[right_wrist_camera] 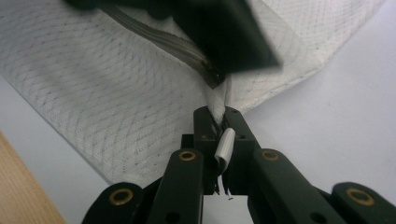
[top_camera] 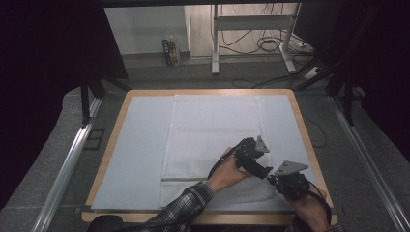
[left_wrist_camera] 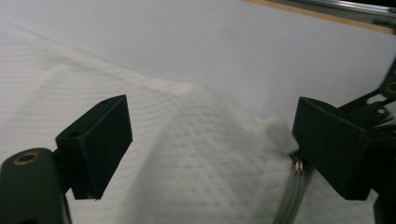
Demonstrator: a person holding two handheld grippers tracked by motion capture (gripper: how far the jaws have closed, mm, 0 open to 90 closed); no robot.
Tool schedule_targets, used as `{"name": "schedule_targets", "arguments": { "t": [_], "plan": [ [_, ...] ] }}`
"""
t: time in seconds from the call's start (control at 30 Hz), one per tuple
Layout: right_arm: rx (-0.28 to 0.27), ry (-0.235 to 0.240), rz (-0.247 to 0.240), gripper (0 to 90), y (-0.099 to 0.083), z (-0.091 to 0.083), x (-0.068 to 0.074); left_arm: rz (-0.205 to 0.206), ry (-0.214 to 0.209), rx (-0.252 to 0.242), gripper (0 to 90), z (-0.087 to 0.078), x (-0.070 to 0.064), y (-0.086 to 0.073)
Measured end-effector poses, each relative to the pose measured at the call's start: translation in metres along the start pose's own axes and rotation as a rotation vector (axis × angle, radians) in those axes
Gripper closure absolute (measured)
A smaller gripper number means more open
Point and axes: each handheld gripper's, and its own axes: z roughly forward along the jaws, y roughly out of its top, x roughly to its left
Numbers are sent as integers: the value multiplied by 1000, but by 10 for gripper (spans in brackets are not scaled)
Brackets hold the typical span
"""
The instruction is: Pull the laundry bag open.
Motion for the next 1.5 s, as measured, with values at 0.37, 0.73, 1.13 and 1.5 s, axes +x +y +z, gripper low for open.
{"name": "schedule_targets", "arguments": {
  "t": [0.37, 0.73, 1.13, 1.5],
  "plan": [
    [-4, -15, 5, 845, 0, -1, -2, -47, -52, 1, 148, -24, 18, -19],
    [-15, -50, -34, 844, 0, -2, -1, -147, -283, -59, 537, -39, 21, -35],
    [-29, -91, -101, 844, 0, -2, 3, -192, -395, -26, 714, -25, 15, -34],
    [-31, -104, -117, 841, 0, -3, 4, -211, -441, -17, 748, -21, 12, -28]
  ]
}}
